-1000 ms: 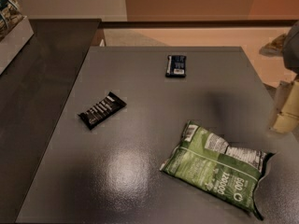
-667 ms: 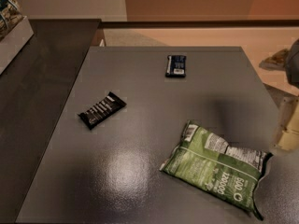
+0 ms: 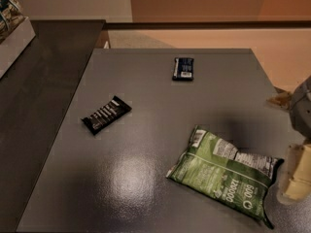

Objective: Pick green jalapeno chip bag

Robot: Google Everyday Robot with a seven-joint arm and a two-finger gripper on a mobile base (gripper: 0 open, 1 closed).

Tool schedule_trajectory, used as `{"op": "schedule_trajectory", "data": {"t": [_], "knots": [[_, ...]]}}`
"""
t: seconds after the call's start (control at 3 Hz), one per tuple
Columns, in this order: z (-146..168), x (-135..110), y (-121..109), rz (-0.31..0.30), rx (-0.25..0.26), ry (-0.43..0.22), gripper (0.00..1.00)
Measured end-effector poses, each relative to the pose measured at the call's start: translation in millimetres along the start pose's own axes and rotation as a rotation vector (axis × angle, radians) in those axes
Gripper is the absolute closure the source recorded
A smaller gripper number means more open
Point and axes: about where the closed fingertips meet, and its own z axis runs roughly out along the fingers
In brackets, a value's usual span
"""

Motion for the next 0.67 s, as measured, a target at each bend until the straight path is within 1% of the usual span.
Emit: {"op": "schedule_trajectory", "data": {"t": [0.33, 0.67], "knots": [[24.3, 1.2, 21.9, 0.006, -0.015, 0.002, 0.0], [50.3, -4.3, 40.6, 0.021, -0.02, -0.001, 0.0]]}}
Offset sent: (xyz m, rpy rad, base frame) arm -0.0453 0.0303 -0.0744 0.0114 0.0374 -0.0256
